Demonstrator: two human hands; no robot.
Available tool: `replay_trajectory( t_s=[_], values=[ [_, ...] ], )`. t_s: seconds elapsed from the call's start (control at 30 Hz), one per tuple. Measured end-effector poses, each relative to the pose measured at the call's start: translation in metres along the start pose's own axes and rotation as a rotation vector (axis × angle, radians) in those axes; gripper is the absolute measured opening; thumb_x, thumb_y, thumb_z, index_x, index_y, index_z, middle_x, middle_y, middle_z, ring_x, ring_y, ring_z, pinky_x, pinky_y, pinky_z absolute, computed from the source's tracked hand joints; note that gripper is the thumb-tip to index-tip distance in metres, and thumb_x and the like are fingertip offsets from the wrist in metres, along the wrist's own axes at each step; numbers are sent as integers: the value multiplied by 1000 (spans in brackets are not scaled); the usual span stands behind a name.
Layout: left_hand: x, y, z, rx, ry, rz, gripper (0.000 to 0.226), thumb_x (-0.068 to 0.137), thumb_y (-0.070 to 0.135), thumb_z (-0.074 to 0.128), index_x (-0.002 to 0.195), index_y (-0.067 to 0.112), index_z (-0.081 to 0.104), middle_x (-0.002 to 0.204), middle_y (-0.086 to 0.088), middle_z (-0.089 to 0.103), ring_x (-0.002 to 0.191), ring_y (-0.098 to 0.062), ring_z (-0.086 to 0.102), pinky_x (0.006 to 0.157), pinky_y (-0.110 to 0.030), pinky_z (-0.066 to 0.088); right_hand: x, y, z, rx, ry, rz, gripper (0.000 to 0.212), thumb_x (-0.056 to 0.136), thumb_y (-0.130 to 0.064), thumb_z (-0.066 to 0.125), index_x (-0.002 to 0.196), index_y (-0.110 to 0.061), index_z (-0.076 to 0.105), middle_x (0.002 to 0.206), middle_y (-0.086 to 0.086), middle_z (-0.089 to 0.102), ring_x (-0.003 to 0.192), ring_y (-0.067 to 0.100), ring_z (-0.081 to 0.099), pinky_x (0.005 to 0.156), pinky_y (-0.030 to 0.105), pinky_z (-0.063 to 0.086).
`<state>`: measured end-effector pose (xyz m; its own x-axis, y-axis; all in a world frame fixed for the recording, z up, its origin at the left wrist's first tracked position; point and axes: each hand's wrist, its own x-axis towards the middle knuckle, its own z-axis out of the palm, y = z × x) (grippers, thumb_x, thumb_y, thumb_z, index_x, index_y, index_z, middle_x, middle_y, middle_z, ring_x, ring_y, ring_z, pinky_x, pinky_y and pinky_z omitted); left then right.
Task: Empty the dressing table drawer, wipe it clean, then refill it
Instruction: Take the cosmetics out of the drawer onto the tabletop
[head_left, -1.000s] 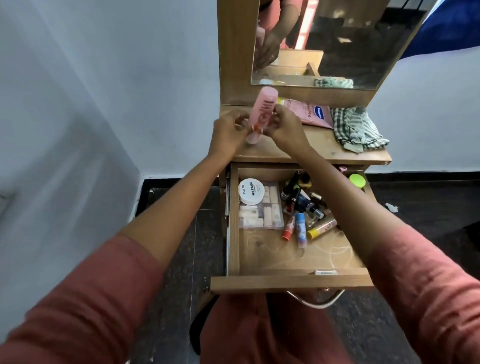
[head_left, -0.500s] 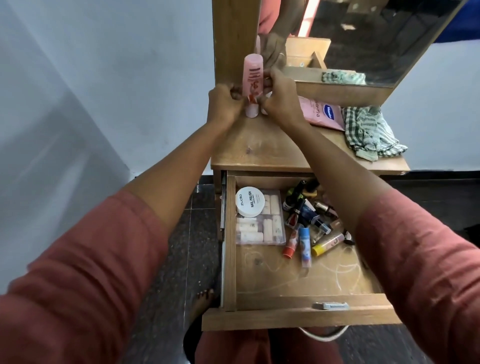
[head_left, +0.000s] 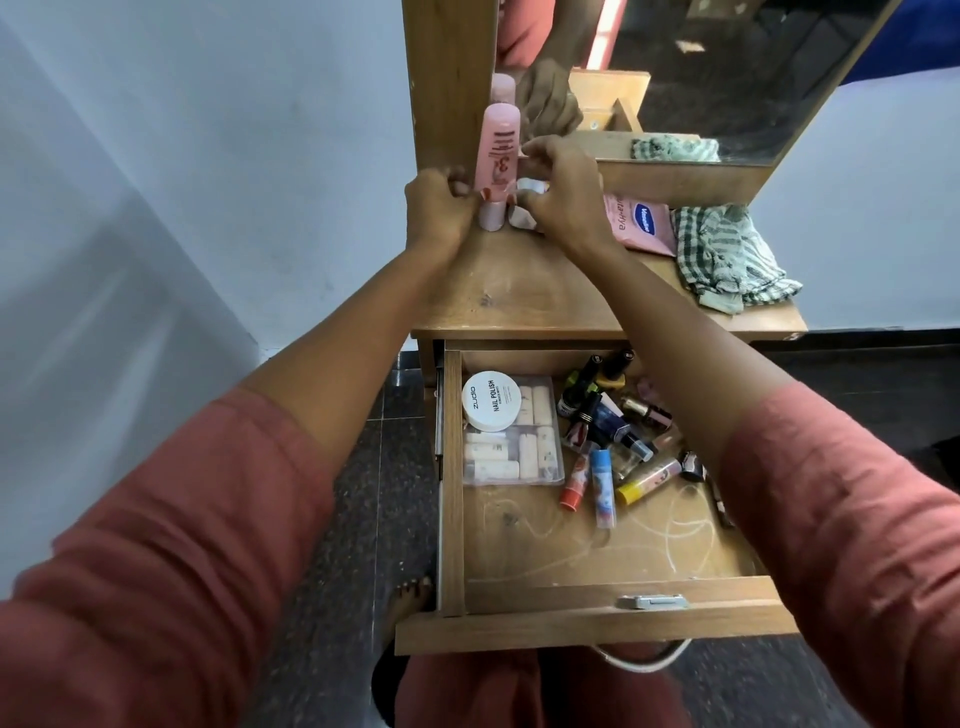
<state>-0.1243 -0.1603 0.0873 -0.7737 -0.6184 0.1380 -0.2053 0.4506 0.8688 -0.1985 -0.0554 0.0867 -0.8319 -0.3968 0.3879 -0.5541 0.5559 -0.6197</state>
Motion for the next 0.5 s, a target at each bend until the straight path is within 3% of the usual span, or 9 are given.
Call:
replay_trajectory(
  t_s=[0.13, 0.27, 0.4, 0.5],
  values=[
    [-14, -2, -6, -9, 51, -17, 23, 88, 10, 56, 109, 2, 62, 92, -5, 61, 85, -9, 53, 76, -9, 38, -17, -1, -14, 15, 15, -57, 34, 73, -11, 72, 106, -6, 62, 108, 9, 65, 100, 18, 57, 90, 32, 47],
    [-45, -2, -6, -85, 109, 22, 21, 86, 4, 54, 104, 3, 65, 94, -1, 63, 80, -5, 54, 62, 4, 37, -49, -4, -31, 83, -18, -45, 26, 77, -2, 67, 102, -1, 63, 102, 9, 64, 89, 11, 52, 77, 6, 41],
    [-87, -4, 3, -111, 50, 64, 18, 83, -1, 58, 100, 0, 65, 88, -2, 60, 64, 2, 50, 59, 2, 39, -93, -2, -44, 147, -86, -45, 18, 77, 1, 67, 95, 2, 65, 97, 14, 67, 82, 15, 57, 71, 3, 43],
    [-125, -8, 12, -139, -76, 73, 18, 82, -9, 53, 96, -3, 65, 86, -5, 61, 63, 3, 52, 60, -2, 42, -129, 6, -52, 149, -131, -23, 13, 78, 4, 64, 90, 2, 68, 91, 15, 69, 76, 11, 57, 65, 2, 42]
  ],
)
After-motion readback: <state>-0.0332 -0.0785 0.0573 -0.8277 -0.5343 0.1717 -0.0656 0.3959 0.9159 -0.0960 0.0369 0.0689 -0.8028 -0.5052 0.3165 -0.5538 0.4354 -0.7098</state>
